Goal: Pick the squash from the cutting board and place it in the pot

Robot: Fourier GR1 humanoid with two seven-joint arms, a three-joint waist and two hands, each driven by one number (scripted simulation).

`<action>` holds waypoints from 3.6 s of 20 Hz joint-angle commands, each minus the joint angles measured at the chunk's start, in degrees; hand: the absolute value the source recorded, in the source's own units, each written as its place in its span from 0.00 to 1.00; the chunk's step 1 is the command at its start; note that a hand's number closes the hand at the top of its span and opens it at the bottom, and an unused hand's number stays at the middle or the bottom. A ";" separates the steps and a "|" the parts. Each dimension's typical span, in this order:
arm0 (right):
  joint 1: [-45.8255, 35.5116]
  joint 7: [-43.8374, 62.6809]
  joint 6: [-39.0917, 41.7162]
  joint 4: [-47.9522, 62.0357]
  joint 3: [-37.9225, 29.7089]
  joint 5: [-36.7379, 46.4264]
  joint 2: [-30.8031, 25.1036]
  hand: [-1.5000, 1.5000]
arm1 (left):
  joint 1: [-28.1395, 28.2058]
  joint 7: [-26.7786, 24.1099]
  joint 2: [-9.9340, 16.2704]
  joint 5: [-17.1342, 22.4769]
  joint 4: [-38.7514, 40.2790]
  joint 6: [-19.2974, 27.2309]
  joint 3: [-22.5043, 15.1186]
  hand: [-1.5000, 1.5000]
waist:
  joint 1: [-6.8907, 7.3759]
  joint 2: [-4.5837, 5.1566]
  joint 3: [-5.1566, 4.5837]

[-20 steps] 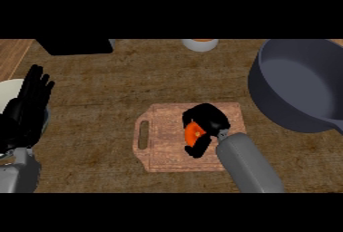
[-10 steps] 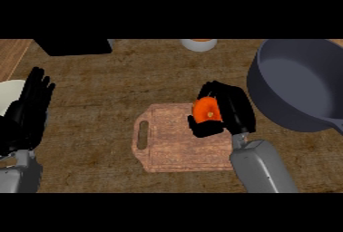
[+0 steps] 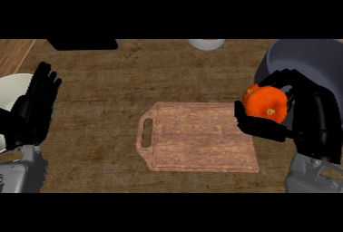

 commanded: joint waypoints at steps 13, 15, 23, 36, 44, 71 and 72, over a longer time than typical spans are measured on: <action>-3.37 -15.80 -3.60 18.75 -26.31 -21.98 -10.54 1.00 | 0.70 3.06 -0.48 -1.24 -4.38 -0.82 -0.58 0.50 | 1.83 0.52 0.11; -6.35 -19.44 -7.57 25.20 -26.46 -21.49 -10.16 1.00 | -0.42 3.07 -1.73 -2.05 -4.16 0.22 -1.38 0.50 | 1.91 0.55 0.09; -10.88 -21.61 -19.62 46.47 -23.10 1.77 -18.91 1.00 | -5.23 0.28 -1.51 -1.62 3.96 -0.80 -0.24 0.50 | 2.68 1.22 0.09; -24.08 -38.30 -18.37 82.97 -32.50 -12.27 -21.91 0.00 | -1.93 0.14 -1.80 -1.31 -0.19 -1.87 -0.43 0.50 | 3.46 1.14 0.19; -25.82 -55.11 -11.27 85.70 -42.99 -26.94 -21.50 0.00 | -3.71 1.43 -1.93 -1.75 -0.06 -0.83 -0.27 0.50 | 3.12 1.22 0.35; -13.63 -70.07 15.41 100.13 -51.37 -41.87 -44.84 0.00 | -1.66 -3.22 -2.69 -0.84 3.58 -3.37 1.22 0.50 | 2.59 1.09 0.25; -12.46 -68.85 18.30 100.79 -51.72 -42.29 -47.77 0.00 | -0.60 0.34 -2.09 -1.76 -0.74 -2.42 0.61 0.50 | 2.69 0.97 0.27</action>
